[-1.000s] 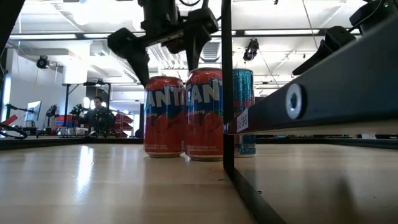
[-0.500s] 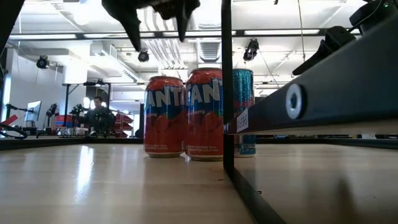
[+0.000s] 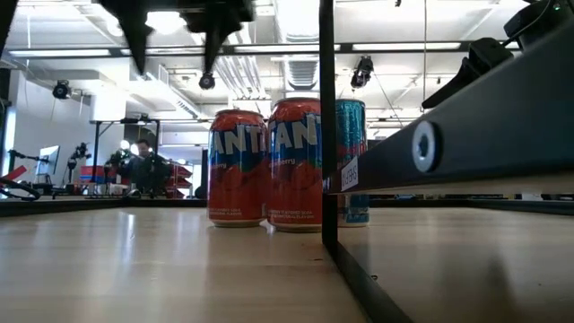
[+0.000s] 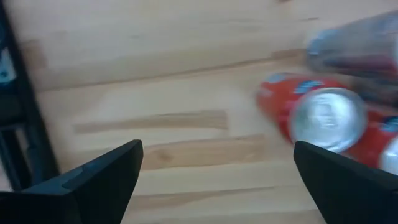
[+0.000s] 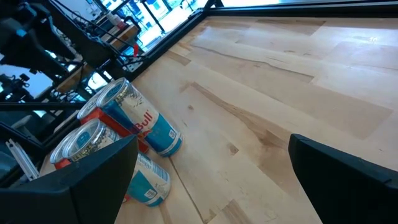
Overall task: Place canned beverage on shelf
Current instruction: Put the bottom blue/white soda can on the shelf
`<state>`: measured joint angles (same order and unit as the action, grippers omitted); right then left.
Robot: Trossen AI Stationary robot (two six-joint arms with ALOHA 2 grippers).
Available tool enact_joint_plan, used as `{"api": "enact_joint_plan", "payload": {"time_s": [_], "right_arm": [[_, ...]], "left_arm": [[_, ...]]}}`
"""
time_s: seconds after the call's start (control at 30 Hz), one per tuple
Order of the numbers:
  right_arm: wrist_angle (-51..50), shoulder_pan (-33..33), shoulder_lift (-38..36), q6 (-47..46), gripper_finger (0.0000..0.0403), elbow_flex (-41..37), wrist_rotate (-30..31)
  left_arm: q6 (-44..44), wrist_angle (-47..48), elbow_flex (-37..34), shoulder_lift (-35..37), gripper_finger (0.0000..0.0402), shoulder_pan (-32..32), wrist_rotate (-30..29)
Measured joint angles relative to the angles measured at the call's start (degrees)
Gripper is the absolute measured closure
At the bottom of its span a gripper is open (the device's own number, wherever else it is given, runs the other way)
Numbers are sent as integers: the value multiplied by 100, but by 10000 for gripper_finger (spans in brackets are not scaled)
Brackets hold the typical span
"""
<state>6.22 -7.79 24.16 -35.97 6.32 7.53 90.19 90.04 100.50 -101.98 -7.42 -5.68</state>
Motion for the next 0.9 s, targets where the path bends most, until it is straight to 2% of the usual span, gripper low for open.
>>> {"api": "enact_joint_plan", "payload": {"time_s": [0.3, 0.53, 0.67, 0.77, 0.9], "right_arm": [[2, 0, -1, 0, 3, -2, 0], [1, 1, 0, 0, 3, 0, 2], [0, 1, -2, 0, 3, 0, 0], [2, 2, -2, 0, 3, 0, 2], [2, 1, -2, 0, 3, 0, 1]], "left_arm": [[1095, -275, -1846, 1772, 1, -337, -104], [1700, -1714, -3673, 3222, 1, -765, -277], [1834, -2476, -4390, 3786, 1, -844, -277], [1785, -2538, -4722, 4033, 1, -849, -239], [1575, -2525, -5082, 4235, 1, -856, 110]]}}
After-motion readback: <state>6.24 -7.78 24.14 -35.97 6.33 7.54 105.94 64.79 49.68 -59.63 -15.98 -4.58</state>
